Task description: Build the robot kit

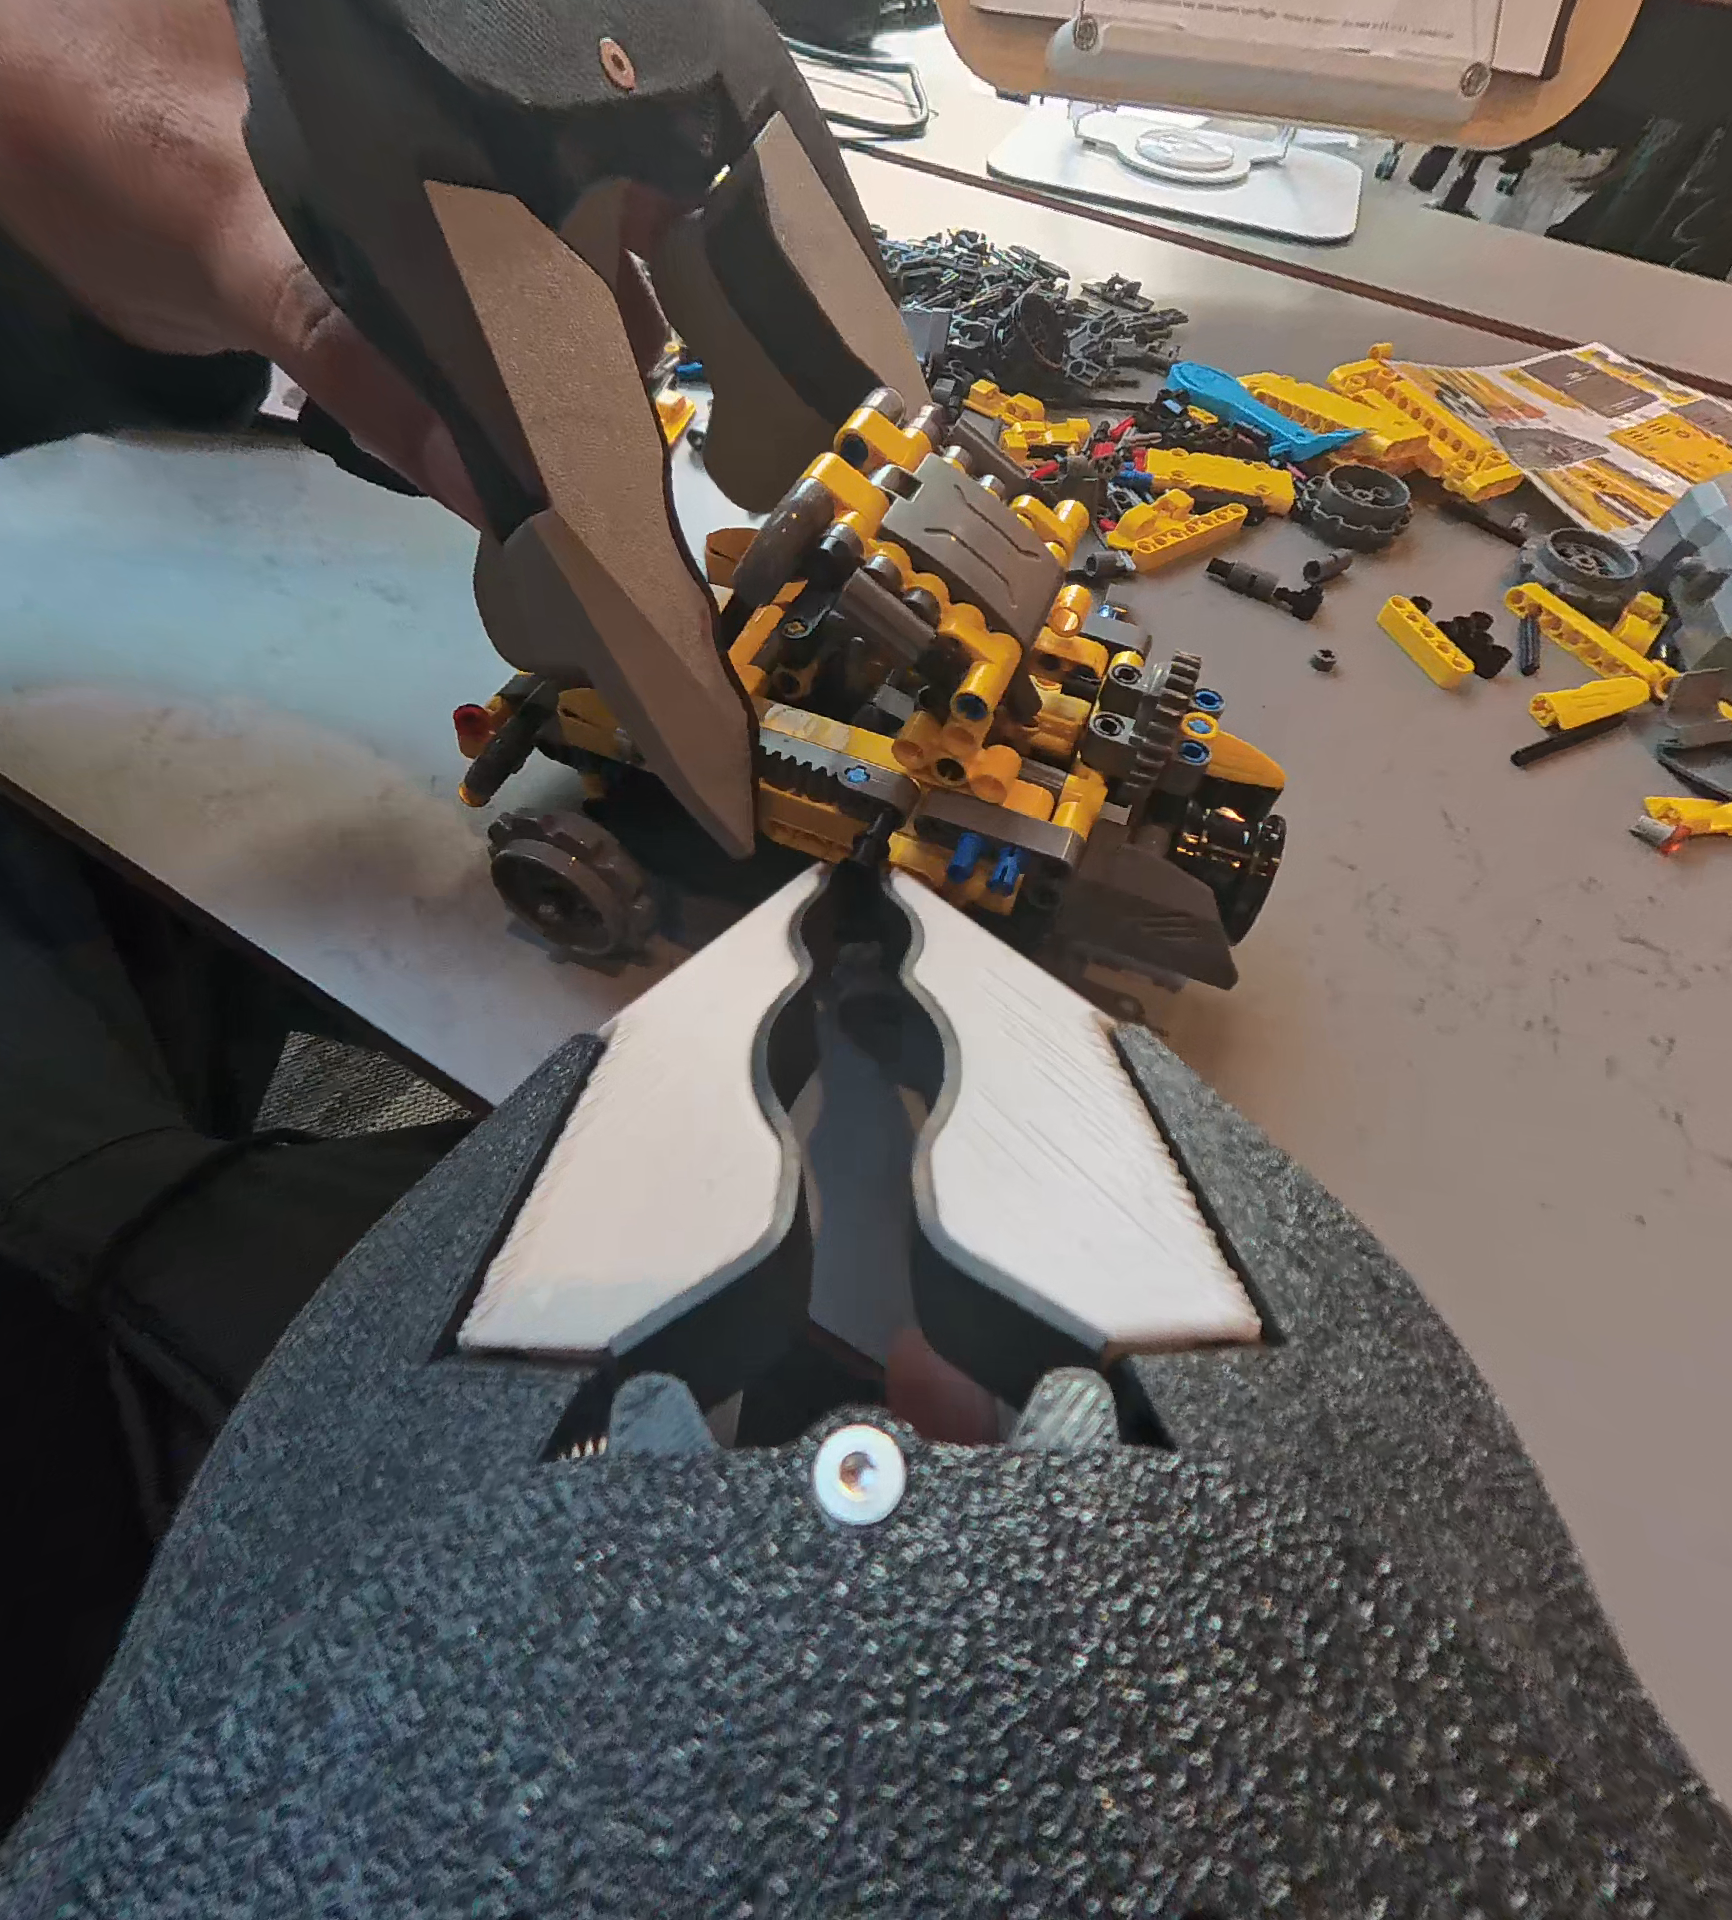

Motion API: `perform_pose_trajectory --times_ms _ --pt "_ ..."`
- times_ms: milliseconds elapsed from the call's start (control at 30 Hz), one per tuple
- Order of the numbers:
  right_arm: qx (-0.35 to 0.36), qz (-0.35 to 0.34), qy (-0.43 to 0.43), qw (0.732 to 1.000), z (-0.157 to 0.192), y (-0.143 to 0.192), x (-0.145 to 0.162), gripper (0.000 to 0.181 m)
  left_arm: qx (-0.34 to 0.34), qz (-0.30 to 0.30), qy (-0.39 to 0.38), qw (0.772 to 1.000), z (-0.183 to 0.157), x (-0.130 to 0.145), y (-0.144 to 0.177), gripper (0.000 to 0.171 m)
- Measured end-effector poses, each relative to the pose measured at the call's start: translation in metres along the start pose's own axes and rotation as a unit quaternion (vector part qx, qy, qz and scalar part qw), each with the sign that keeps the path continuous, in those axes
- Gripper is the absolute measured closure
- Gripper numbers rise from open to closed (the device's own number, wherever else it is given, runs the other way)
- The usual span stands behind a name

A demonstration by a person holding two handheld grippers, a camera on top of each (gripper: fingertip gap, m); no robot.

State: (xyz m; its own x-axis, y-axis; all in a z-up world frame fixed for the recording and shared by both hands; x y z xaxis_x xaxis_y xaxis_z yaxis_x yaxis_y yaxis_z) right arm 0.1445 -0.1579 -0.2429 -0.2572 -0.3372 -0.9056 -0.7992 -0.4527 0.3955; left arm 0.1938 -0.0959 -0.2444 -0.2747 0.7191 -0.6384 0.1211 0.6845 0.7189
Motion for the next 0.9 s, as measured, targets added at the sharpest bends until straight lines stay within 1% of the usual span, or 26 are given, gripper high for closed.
perform_pose_trajectory --times_ms 200,333,400,500,567,700,767,900 --pt "0.022 -0.005 0.021 1.000 0.001 0.001 0.001 0.177 -0.006 0.002 0.005 1.000 0.000 -0.001 0.000 0.073" --pt "0.017 -0.008 0.006 1.000 -0.003 0.004 0.000 0.177 -0.015 0.001 -0.006 1.000 0.001 -0.001 0.003 0.073" --pt "0.012 -0.009 0.003 1.000 -0.004 0.003 -0.001 0.177 -0.018 -0.002 -0.010 1.000 -0.002 -0.003 0.007 0.076" --pt "0.003 -0.008 0.002 1.000 -0.001 0.004 -0.002 0.174 -0.007 -0.025 -0.004 1.000 -0.007 -0.009 0.014 0.080" --pt "0.006 -0.014 0.001 1.000 -0.001 0.005 -0.003 0.174 -0.006 -0.027 0.005 1.000 -0.005 -0.008 0.017 0.084" --pt "-0.001 -0.009 -0.020 1.000 -0.001 0.003 -0.001 0.171 0.022 -0.027 0.032 0.999 -0.007 -0.005 0.010 0.084" --pt "0.003 -0.010 -0.024 1.000 -0.002 0.002 -0.002 0.171 0.011 -0.014 0.033 0.999 -0.005 -0.003 0.006 0.081" --pt "0.013 -0.015 -0.026 0.999 -0.001 0.000 -0.004 0.175 -0.026 0.011 0.024 0.999 -0.002 -0.004 0.003 0.089"
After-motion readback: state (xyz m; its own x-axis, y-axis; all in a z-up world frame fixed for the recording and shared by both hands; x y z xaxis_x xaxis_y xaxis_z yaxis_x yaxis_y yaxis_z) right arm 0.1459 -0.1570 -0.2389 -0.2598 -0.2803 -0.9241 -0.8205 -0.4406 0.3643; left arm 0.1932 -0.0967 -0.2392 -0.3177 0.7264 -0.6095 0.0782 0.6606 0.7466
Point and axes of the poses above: each gripper's, where its closed fingertips meet, y back along the fingers, x out of its underside, z = x × y across the jaws, the point moved 3 cm from there along y, back along the fingers, and after that the axes turned 15 degrees about x, right-handed, at the moved point
